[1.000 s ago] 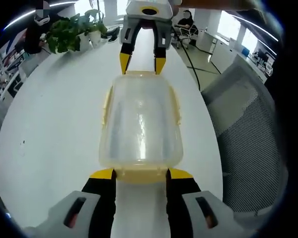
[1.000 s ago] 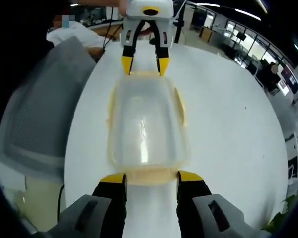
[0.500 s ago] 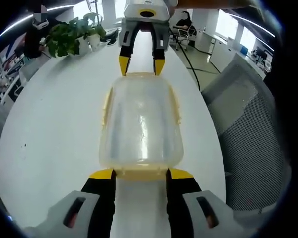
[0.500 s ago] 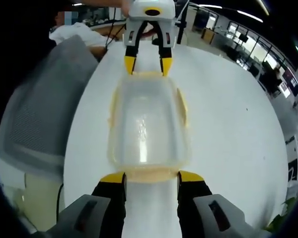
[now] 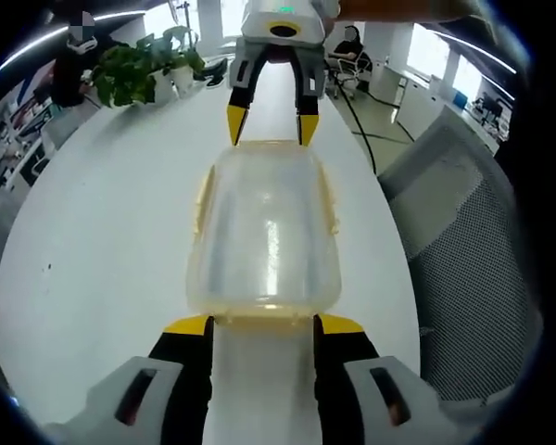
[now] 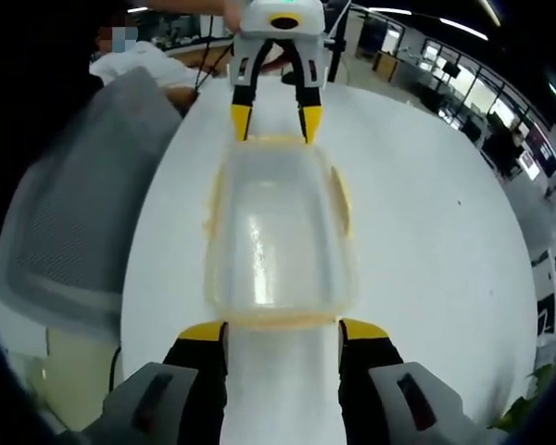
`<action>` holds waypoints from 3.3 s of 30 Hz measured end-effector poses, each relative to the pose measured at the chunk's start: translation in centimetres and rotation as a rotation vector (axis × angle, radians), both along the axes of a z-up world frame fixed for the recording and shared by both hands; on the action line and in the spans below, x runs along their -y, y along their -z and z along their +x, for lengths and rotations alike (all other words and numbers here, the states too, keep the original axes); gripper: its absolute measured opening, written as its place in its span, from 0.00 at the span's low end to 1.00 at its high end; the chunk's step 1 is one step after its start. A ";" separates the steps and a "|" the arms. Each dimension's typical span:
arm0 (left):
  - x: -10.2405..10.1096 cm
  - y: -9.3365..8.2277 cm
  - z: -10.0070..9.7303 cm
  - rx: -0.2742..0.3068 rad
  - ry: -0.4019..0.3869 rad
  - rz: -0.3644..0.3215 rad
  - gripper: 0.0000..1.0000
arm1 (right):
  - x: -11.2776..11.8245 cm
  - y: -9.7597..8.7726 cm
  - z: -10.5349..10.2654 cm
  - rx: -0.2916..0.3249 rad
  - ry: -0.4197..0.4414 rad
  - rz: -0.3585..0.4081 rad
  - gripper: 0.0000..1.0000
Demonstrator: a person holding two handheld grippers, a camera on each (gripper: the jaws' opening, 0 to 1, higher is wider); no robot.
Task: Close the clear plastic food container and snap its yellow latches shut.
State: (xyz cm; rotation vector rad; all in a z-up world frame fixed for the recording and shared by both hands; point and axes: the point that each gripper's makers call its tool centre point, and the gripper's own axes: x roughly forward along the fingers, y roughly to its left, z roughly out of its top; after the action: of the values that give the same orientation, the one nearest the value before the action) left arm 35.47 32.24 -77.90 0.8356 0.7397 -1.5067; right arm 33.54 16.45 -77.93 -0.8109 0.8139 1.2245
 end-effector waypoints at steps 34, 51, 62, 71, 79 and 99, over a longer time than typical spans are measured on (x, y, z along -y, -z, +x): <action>-1.2 -1.7 1.0 -0.227 -0.477 -0.097 0.40 | -0.4 -3.1 2.1 -0.103 0.606 0.220 0.43; -1.3 -0.6 0.6 -0.411 -0.812 -0.090 0.35 | 0.1 -1.9 1.9 -0.192 0.839 0.255 0.39; -0.7 -0.4 0.6 -0.457 -0.908 -0.130 0.36 | 0.0 -1.2 1.7 -0.229 0.899 0.280 0.33; -0.2 -0.6 0.1 -0.431 -0.905 -0.118 0.31 | -1.2 -0.9 1.3 -0.282 0.925 0.320 0.30; -0.1 -0.3 0.3 -0.460 -0.942 -0.124 0.33 | -1.2 -0.7 1.1 -0.355 0.980 0.342 0.29; 0.1 -0.2 0.8 -0.488 -1.013 -0.142 0.28 | -1.8 -0.1 1.5 -0.394 1.013 0.337 0.24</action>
State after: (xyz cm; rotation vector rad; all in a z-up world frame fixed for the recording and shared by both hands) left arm 36.26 32.10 -77.66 -0.0848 1.1619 -0.7991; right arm 35.02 18.23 -77.85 0.1665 1.0982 0.5591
